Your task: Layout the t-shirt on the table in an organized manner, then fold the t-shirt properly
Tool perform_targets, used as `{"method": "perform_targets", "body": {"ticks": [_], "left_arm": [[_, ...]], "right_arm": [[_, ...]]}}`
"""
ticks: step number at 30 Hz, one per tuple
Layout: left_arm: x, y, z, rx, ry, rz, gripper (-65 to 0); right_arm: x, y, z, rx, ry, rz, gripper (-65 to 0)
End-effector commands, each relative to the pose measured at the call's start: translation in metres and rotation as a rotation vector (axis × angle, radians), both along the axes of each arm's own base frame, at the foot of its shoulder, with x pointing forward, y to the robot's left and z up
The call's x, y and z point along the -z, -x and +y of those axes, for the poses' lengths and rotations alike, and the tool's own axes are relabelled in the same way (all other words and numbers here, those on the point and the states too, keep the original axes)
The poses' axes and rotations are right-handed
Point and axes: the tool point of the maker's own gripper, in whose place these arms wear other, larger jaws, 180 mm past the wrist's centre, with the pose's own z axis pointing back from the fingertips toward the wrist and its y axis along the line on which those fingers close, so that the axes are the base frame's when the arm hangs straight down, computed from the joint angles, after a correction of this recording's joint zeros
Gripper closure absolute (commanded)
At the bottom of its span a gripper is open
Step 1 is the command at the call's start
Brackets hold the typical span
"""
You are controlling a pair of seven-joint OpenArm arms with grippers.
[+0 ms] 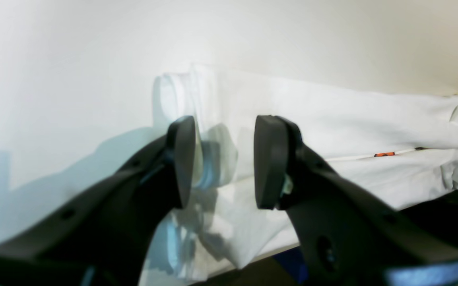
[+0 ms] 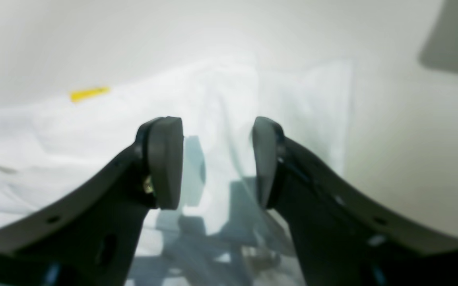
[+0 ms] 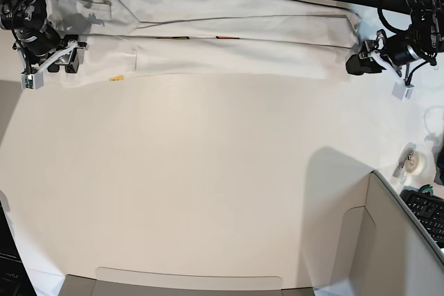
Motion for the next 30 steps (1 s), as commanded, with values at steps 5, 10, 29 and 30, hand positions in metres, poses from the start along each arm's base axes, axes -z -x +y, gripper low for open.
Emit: {"method": "perform_targets", "body": {"ticks": [5, 10, 29, 30], "left_arm": [[-0.008, -0.002, 0.005, 0.002, -0.012, -0.022, -24.4], [-0.008, -0.003, 0.005, 0.001, -0.012, -0.023, -24.4], [-0.007, -0.002, 0.003, 0.005, -0.009, -0.02, -24.3], [-0.007, -0.002, 0.003, 0.005, -0.009, -0.02, -24.3]], "right_arm": [[-0.015, -0.008, -0.01, 0.052, -0.006, -0.071, -28.5], [0.005, -0.006, -0.025, 0.125, -0.061, -0.033, -28.5], [0.007, -0.017, -0.013, 0.123, -0.214, -0.083, -9.9], [0.005, -0.016, -0.012, 0.118, -0.207, -0.081, -7.8]]}}
